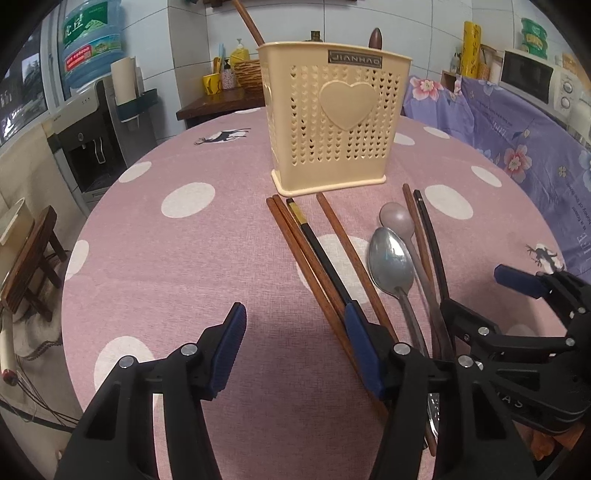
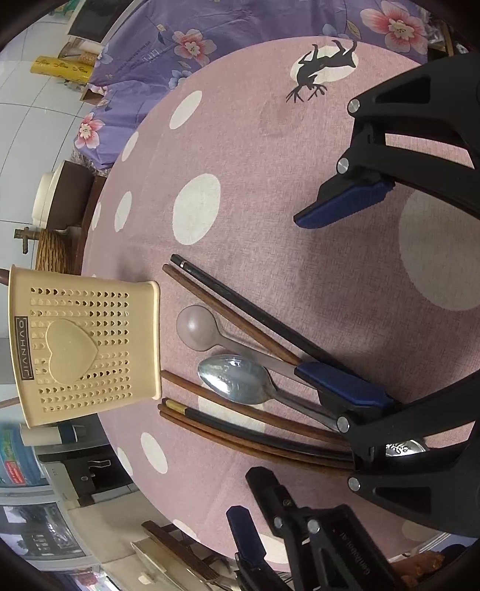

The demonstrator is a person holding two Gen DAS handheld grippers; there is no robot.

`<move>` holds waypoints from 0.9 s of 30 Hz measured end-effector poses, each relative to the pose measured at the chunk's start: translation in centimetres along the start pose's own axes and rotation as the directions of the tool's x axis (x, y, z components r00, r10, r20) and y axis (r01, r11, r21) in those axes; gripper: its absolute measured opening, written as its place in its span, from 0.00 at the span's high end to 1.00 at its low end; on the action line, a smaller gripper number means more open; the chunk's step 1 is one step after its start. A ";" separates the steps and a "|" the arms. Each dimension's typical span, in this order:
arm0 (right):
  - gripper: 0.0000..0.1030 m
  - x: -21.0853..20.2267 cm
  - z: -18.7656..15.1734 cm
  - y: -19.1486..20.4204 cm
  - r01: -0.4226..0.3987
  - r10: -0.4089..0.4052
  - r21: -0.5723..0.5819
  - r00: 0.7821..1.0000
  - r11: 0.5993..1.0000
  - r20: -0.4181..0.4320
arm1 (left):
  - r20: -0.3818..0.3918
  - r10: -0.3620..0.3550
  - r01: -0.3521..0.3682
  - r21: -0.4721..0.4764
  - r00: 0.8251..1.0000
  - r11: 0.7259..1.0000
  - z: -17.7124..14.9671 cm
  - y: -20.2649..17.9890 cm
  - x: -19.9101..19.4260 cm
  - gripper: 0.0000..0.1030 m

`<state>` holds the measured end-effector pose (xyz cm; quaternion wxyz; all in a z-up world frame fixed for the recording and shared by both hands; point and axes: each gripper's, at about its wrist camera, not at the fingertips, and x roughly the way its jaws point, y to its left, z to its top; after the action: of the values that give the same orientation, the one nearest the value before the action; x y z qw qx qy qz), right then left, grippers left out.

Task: Organize utensils
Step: 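Grasp another brown chopstick with the left tool while the right tool grasps the black chopstick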

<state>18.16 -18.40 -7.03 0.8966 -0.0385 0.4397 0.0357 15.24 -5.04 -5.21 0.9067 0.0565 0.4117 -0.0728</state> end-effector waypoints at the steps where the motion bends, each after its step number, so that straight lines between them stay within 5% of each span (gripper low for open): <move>1: 0.28 0.0 0.0 0.0 0.003 -0.003 -0.004 1.000 1.000 -0.003 | -0.011 0.005 -0.005 0.007 1.000 1.000 -0.1 -0.2 0.3 0.47; 14: 0.28 -1.6 -0.5 -6.9 0.010 -0.009 0.146 1.000 0.989 -0.008 | -0.053 -0.016 0.009 -0.128 0.998 0.992 -0.9 5.1 -0.4 0.49; 20: 0.28 -1.6 1.0 -6.1 -0.028 0.022 0.122 0.999 0.992 0.048 | -0.016 -0.029 0.027 -0.123 0.999 0.992 0.5 4.5 -0.5 0.49; 27: 0.42 0.3 3.8 -5.2 -0.086 0.081 0.107 0.995 0.991 0.050 | 0.001 0.001 -0.001 -0.130 1.000 0.992 2.8 4.6 1.1 0.49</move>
<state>21.86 -23.19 -4.77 0.9048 0.0296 0.4219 0.0503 18.83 -1.06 -4.00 0.9088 -0.0024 0.4148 -0.0454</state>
